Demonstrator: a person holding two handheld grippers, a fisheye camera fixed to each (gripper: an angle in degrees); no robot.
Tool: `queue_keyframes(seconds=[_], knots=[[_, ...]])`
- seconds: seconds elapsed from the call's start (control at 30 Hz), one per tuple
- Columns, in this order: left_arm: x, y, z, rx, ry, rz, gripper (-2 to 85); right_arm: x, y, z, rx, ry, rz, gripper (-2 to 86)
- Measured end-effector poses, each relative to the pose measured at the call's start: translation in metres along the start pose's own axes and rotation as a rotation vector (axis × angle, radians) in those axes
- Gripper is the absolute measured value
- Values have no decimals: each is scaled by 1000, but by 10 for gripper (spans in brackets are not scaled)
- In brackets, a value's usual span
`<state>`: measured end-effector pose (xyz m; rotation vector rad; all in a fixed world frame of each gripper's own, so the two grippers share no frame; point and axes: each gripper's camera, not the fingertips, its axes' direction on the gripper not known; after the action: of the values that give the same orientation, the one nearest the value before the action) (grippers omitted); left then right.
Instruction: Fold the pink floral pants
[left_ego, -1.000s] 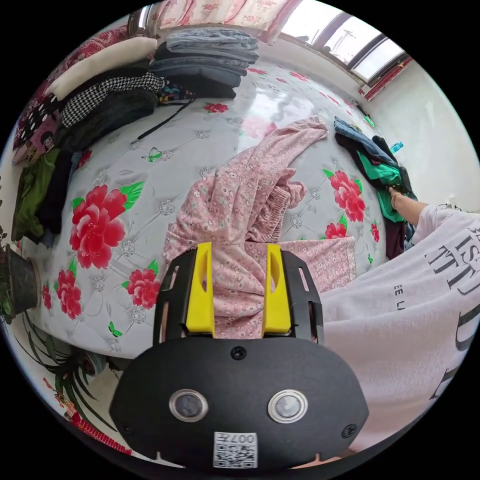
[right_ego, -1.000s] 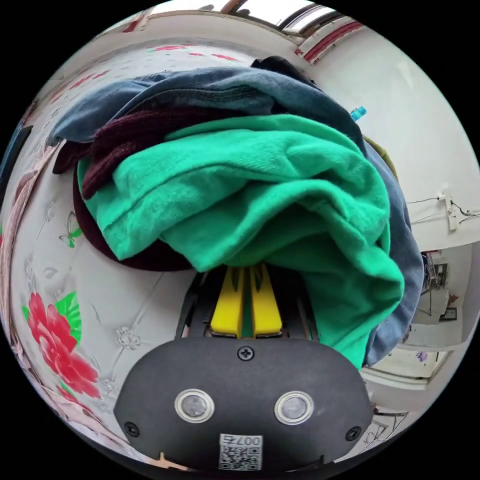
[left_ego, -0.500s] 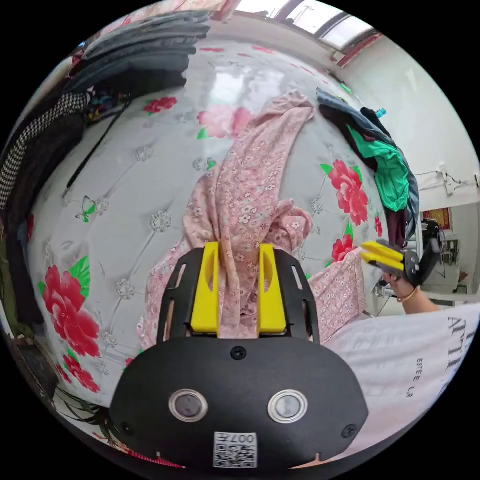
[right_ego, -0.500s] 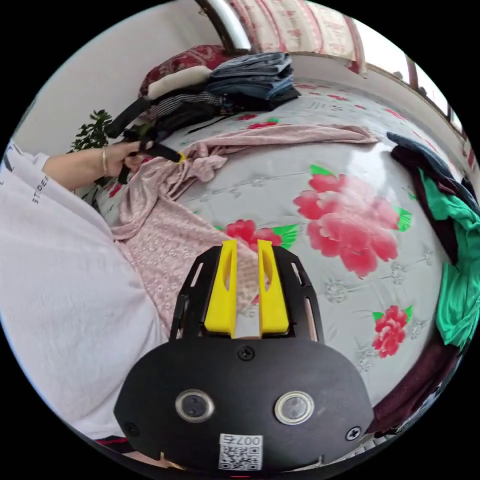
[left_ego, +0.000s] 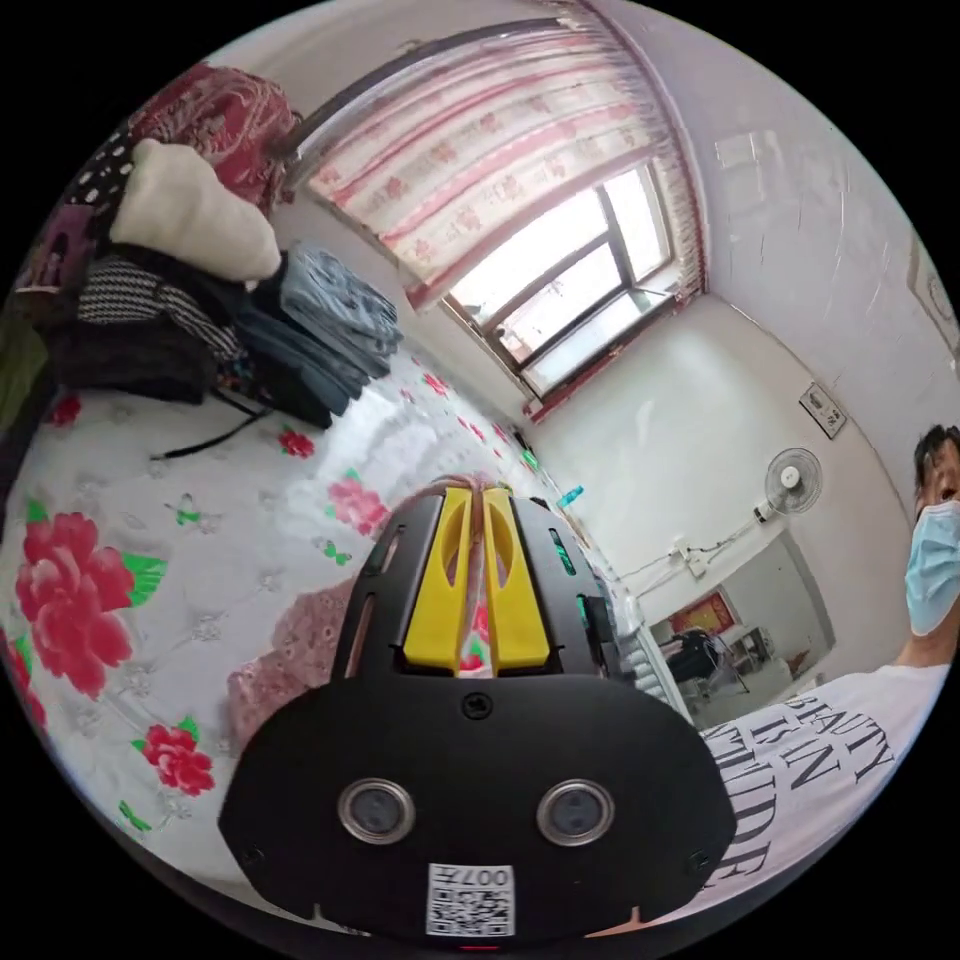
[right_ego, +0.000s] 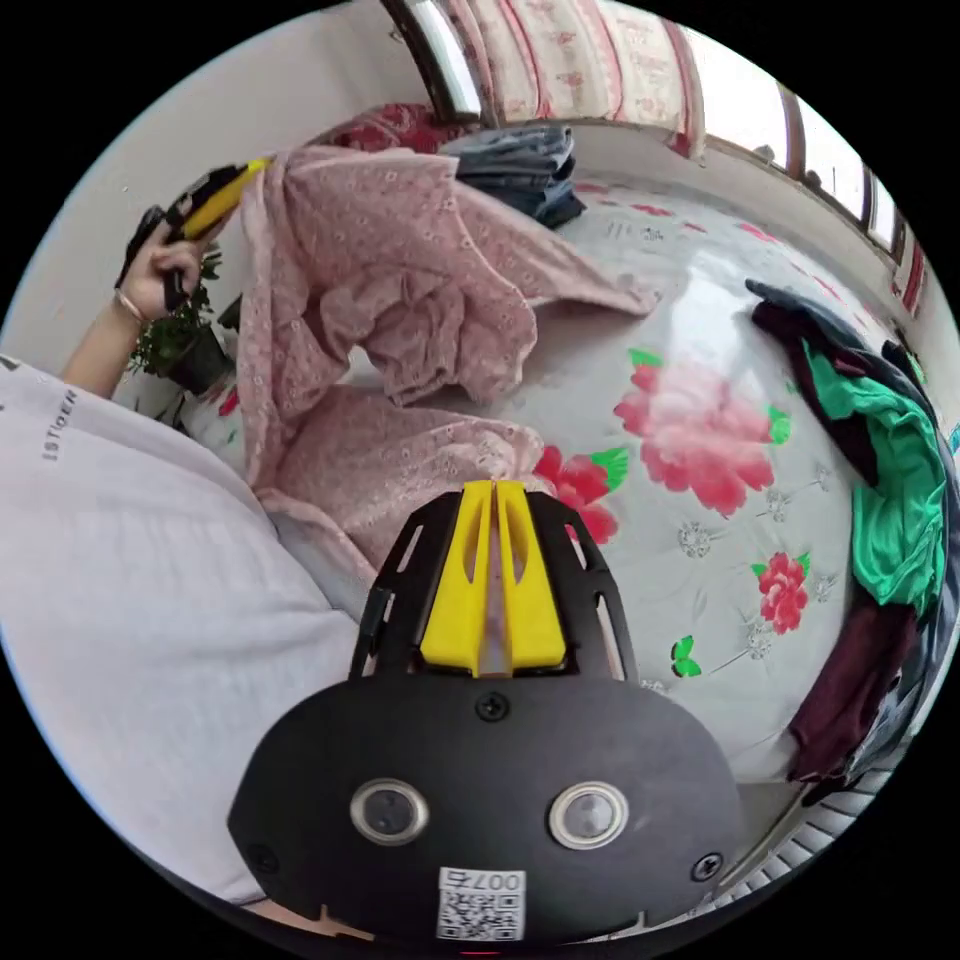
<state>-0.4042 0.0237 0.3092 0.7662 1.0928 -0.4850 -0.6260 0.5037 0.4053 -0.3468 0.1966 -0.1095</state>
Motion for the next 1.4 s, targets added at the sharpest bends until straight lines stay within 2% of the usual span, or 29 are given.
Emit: queue_keyframes(seconds=[0.07, 0.17, 0.3, 0.43, 0.5, 0.53, 0.57, 0.63, 0.67, 0.8, 0.9, 0.97, 1.07, 1.17, 1.33, 1.4], knots=[[-26, 17, -41, 34, -150, -46, 0, -1, -6, -62, 125, -4, -47, -2], [-71, 63, -99, -7, -369, -186, 34, -22, -21, -121, 230, -52, -171, -3], [-70, 130, -158, -33, -463, -198, 81, -76, -46, -155, 308, -210, -388, -3], [-21, 154, -157, -90, -295, 3, 130, -163, -83, -147, 303, -456, -636, -3], [26, 160, -142, -116, -106, 179, 158, -205, -95, -137, 278, -569, -752, -2], [36, 160, -138, -116, -65, 202, 163, -232, -101, -132, 259, -644, -821, -2], [50, 160, -133, -104, -9, 221, 161, -258, -104, -127, 229, -718, -885, -1], [56, 161, -143, -2, 59, 200, 129, -289, -106, -116, 160, -682, -933, 0], [51, 161, -149, 20, 84, 174, 90, -292, -103, -118, 222, -669, -933, 2], [17, 168, -184, 68, 34, 16, 27, -254, -106, -117, 313, -645, -852, 13], [3, 177, -222, 116, -80, -61, 15, -185, -121, -88, 325, -361, -611, 27], [-1, 183, -245, 162, -158, -101, 12, -108, -136, -42, 247, -136, -338, 36], [-9, 190, -277, 236, -245, -170, 9, -38, -151, 13, 123, -98, -126, 43], [-8, 192, -300, 303, -337, -227, 6, -22, -169, 61, 39, -31, -91, 48], [1, 193, -325, 421, -508, -306, 4, -15, -206, 121, -41, -41, -4, 55], [1, 198, -332, 473, -620, -414, 3, -10, -216, 138, -77, -76, 53, 50]])
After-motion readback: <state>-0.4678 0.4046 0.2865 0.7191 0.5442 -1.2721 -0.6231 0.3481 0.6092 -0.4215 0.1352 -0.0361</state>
